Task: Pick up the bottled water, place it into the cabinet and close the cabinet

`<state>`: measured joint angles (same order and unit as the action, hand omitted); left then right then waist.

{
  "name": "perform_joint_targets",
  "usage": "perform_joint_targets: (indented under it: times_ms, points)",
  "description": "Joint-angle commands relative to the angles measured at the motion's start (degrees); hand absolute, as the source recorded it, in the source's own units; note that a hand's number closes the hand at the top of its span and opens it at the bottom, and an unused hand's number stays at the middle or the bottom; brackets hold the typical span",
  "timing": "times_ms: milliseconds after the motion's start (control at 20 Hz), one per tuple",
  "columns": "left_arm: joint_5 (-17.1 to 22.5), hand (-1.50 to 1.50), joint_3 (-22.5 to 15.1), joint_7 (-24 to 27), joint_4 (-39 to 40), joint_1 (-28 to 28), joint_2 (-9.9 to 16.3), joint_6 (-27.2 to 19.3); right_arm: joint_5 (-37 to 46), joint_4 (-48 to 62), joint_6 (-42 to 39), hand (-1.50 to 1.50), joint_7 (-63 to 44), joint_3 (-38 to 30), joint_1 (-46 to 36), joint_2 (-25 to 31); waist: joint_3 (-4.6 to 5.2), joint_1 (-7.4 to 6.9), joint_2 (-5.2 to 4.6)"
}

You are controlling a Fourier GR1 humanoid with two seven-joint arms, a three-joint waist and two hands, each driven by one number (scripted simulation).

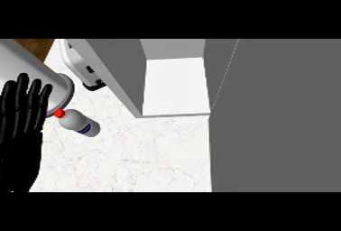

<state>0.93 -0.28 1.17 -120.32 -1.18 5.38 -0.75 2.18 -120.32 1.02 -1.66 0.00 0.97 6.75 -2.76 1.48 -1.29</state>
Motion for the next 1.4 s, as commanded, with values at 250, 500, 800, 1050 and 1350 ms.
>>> perform_joint_targets:
  times_ms: [250, 500, 800, 1050, 1350]
  points:
    - [15.4, -1.5, 19.7, 4.7, 8.0, 2.2, 11.5, 10.0, -0.9, -7.4, -1.8, -1.5, 3.1, 3.5, 9.1, -2.1, 2.83, -1.3, 1.38]
    - [26.8, -1.5, 18.4, -8.0, 6.9, 0.0, 9.6, 11.2, -4.3, -12.0, -6.5, -1.5, -5.6, 12.3, 9.6, -1.5, 2.8, -1.71, 1.46]
    - [30.1, -1.5, 20.7, -13.2, 1.7, -2.5, 9.3, 10.2, 0.6, -20.7, -2.9, -1.5, -14.3, 18.8, 10.3, -3.8, 2.79, -1.61, 1.42]
    - [31.1, -1.5, 21.9, -18.4, -3.5, -4.1, 8.9, 7.8, 5.0, -22.5, -3.1, -1.5, -12.8, 24.2, 14.6, -4.3, 2.75, -1.45, 1.44]
    - [26.5, -1.5, 20.0, -20.5, -1.4, -2.1, 9.3, 7.4, 4.7, -23.6, -1.8, -1.5, -15.5, 24.9, 13.5, -4.2, 2.74, -1.2, 1.4]
